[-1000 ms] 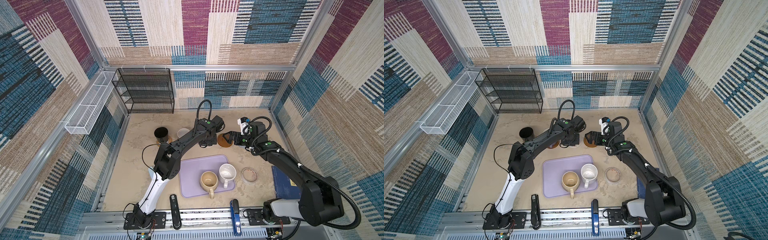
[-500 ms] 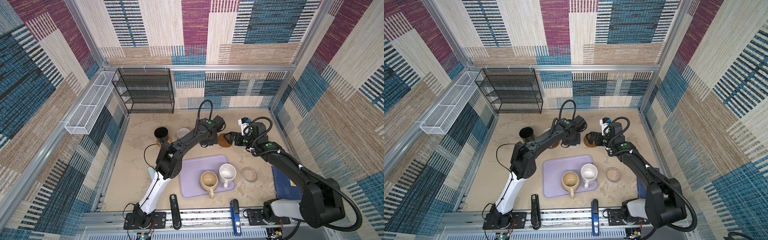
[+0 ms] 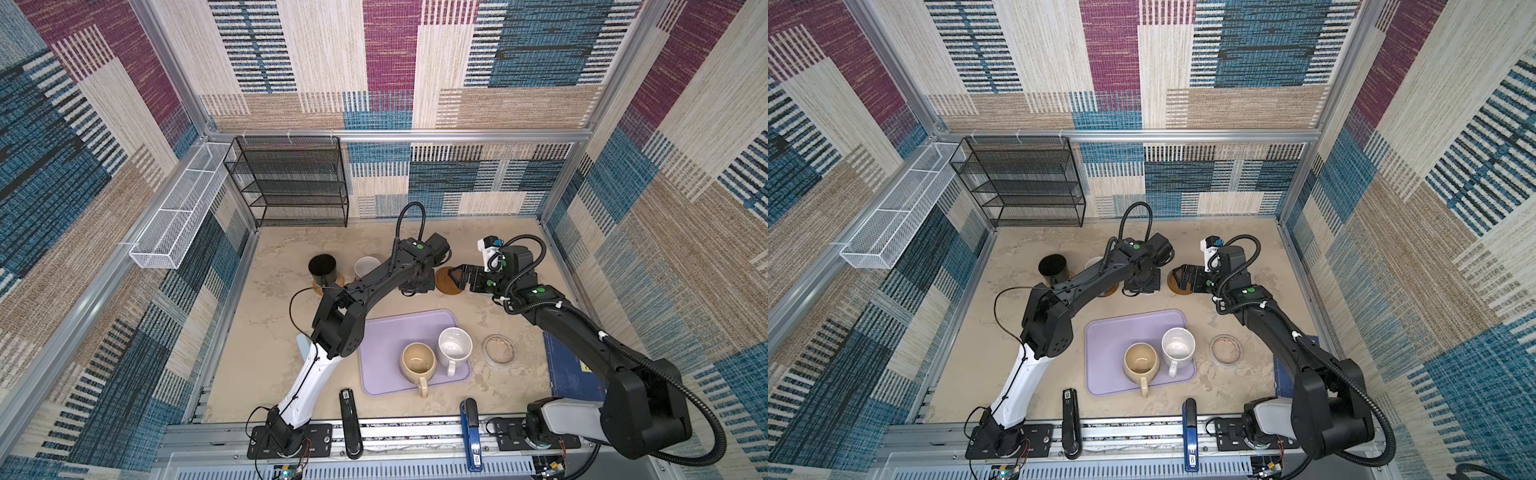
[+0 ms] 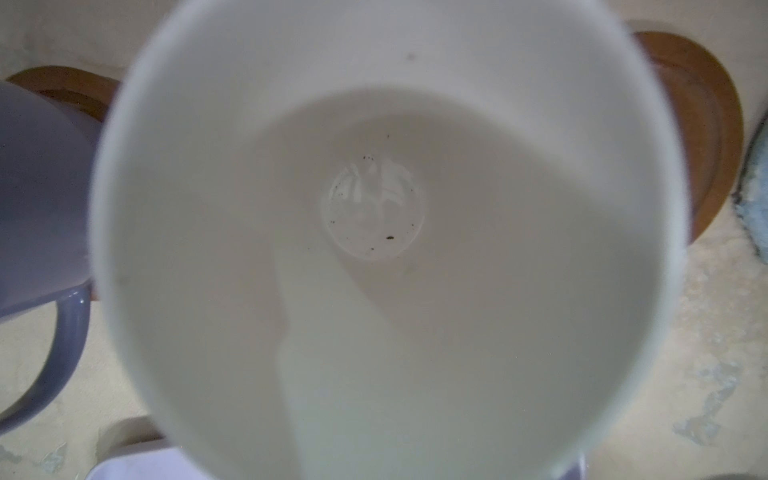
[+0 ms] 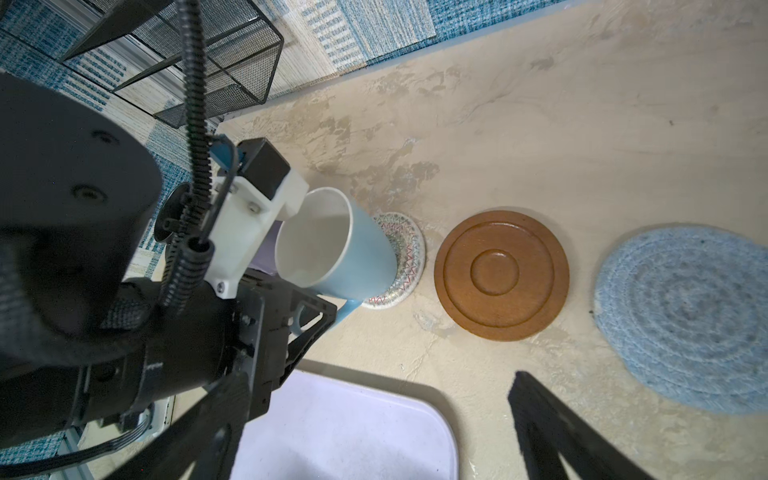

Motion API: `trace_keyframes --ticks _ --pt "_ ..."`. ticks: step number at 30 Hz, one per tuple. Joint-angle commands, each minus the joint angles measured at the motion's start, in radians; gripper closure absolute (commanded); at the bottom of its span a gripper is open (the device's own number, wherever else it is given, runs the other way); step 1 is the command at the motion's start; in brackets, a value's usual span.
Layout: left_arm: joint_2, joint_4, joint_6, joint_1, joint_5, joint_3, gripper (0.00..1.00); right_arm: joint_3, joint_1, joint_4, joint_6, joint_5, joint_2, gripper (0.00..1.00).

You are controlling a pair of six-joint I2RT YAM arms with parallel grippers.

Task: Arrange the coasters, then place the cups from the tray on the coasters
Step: 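Lower the light blue mug onto the beaded coaster and open the left gripper, then raise the left gripper off the mug while the right moves over the beige mug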

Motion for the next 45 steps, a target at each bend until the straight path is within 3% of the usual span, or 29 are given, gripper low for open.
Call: trace_keyframes --ticks 1,8,10,14,20,24,29,35,45 --pt "-0.022 0.001 -0.022 0.0 -0.009 -0.008 0.65 -0.003 0.001 0.016 -0.006 0.003 -0.01 0.0" --pt "-0.069 0.002 -0.026 0.0 -0.002 -0.022 0.57 -0.013 0.001 0.016 -0.01 0.003 -0.007 0.0" --pt "-0.092 0.002 -0.023 -0.002 0.007 -0.027 0.49 -0.022 0.001 0.027 -0.017 -0.024 -0.013 0.0" --pt "-0.154 0.008 -0.009 -0.005 0.014 -0.035 0.15 -0.047 0.001 0.066 -0.044 -0.125 -0.059 0.0" --pt "-0.276 0.046 -0.002 -0.01 0.031 -0.12 0.01 -0.035 0.001 0.018 -0.118 -0.134 -0.128 0.0" --pt "-0.408 0.169 0.005 -0.013 0.099 -0.268 0.0 -0.029 0.001 -0.024 -0.153 -0.15 -0.146 0.0" --pt "-0.566 0.256 0.049 -0.013 0.142 -0.395 0.0 -0.053 0.009 -0.032 -0.101 -0.188 -0.197 0.01" --pt "-0.778 0.343 0.086 -0.007 0.193 -0.611 0.0 -0.071 0.077 -0.124 -0.079 -0.122 -0.301 0.02" --pt "-1.069 0.428 0.097 0.014 0.361 -0.926 0.0 -0.105 0.412 -0.274 0.084 0.136 -0.361 0.11"
